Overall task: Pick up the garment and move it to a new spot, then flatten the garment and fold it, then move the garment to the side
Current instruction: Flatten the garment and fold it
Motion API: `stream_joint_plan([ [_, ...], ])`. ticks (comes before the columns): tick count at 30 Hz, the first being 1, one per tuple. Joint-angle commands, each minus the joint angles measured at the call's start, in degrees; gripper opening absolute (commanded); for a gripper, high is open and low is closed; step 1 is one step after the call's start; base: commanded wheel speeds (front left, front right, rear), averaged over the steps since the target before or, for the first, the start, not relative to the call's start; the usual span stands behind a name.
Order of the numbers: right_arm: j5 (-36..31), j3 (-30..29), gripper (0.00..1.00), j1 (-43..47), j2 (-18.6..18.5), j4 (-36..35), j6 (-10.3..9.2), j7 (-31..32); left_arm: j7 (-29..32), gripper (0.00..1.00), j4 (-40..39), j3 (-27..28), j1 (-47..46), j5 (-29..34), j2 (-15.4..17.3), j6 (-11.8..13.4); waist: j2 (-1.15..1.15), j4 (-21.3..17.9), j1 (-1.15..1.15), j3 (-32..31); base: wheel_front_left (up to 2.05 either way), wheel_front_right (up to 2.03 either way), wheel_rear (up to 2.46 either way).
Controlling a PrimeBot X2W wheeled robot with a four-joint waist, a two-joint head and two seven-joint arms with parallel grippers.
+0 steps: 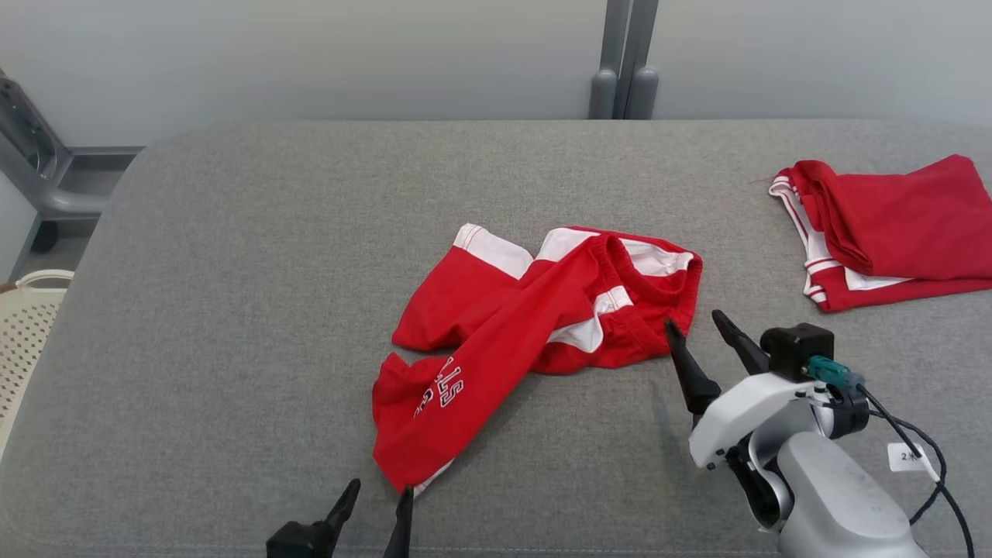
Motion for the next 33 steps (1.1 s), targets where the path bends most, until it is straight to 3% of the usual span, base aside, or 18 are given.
stream_joint_plan([
  [1,0.6,0.7,1.00,-1.6,0.1,1.4,-0.02,-0.3,-0.2,1.00,1.0,-0.8,-1.6,-0.7,0.1,-0.2,0.00,0.6,0.00,1.2,0.00,0.00,0.00],
  [14,4.1,8.9,1.00,-14.8,2.6,18.4,-0.02,-0.7,-0.2,1.00,11.6,-8.3,-9.9,-4.5,0.1,-0.2,0.00,1.2,0.00,5.7,0.00,0.00,0.00],
  [33,8.2,11.4,1.00,-20.3,3.8,26.7,-0.02,-0.8,-0.2,1.00,14.6,-13.2,-13.7,-6.7,0.1,-0.2,0.00,4.2,0.00,6.9,0.00,0.00,0.00],
])
